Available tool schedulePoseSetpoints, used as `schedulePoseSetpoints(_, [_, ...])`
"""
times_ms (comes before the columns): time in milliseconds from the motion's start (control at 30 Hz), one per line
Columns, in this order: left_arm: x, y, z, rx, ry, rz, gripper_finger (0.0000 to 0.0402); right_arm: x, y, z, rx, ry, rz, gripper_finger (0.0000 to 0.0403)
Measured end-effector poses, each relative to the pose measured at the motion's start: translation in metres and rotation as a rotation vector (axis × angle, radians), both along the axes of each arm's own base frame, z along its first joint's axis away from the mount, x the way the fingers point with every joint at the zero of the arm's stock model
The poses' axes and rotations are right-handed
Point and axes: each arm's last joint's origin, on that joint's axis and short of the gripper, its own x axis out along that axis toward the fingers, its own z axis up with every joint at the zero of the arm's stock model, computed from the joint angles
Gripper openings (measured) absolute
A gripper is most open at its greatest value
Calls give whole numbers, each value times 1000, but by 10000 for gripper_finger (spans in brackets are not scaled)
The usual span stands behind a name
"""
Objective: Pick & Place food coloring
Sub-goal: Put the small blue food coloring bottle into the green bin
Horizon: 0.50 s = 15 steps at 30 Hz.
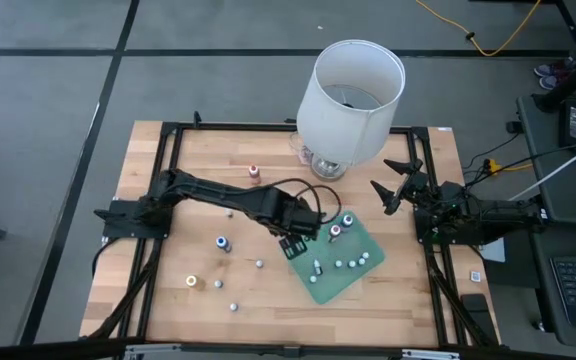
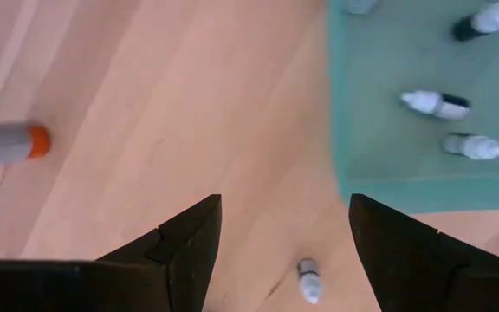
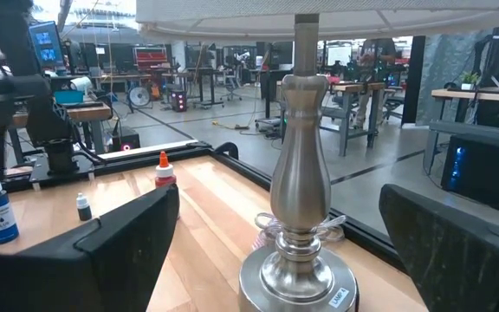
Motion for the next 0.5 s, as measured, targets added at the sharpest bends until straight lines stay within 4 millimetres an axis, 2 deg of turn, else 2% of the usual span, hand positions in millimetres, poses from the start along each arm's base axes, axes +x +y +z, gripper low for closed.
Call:
schedulePoseSetpoints(233, [-39, 14, -9, -21, -56, 88, 246, 0, 0, 0, 0, 4, 0, 397])
schedulePoseSetpoints(500, [-91, 34, -28, -32, -51, 291, 246, 0, 0, 0, 0, 4, 0, 397])
